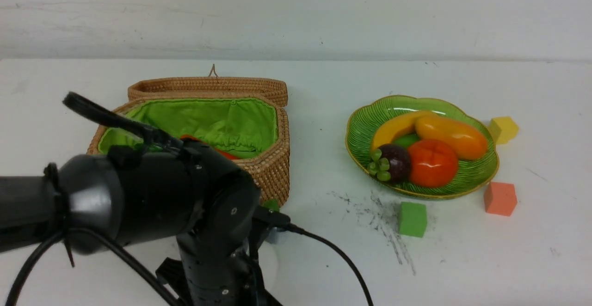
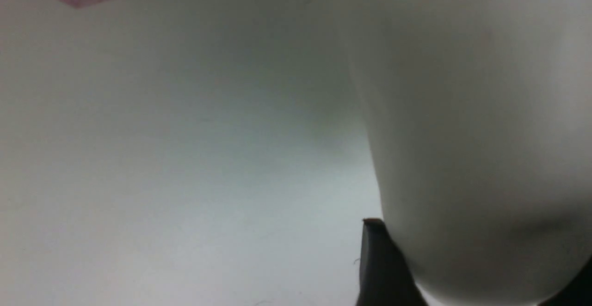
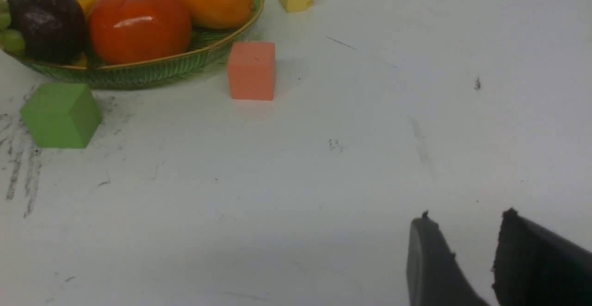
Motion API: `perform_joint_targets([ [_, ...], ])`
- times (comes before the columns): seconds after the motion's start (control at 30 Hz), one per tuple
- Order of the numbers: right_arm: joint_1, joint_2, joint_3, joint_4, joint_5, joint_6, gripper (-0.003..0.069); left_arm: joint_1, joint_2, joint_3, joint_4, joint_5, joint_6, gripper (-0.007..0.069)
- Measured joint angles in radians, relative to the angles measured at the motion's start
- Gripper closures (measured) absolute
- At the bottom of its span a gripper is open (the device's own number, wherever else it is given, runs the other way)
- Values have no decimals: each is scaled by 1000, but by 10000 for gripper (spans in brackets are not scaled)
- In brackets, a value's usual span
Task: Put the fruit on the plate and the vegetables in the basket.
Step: Take a daikon with your left arm and place it on the basket on the left.
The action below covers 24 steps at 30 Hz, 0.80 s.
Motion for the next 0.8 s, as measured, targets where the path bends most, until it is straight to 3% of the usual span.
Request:
perform_joint_targets([
  [0.13, 0, 0, 0, 0, 0, 0, 421, 0, -103, 0, 0, 0, 21, 243],
  [0.33, 0, 0, 0, -2, 0, 0, 421, 0, -302, -13, 64, 9, 172, 243],
  [0.4, 0, 0, 0, -2, 0, 0, 421, 25, -381, -52, 204, -6, 115, 243],
  [0.53, 0, 0, 0, -2, 0, 0, 421, 170, -375, -141, 309, -24, -33, 243],
  [0.6, 0, 0, 0, -2, 0, 0, 421, 230, -353, -168, 289, -22, -62, 243],
  [0.63, 0, 0, 0, -2, 0, 0, 421, 310, -293, -209, 214, -8, -49, 243],
  [0.8, 0, 0, 0, -1, 0, 0, 421, 381, -149, -297, 95, 7, 74, 243],
])
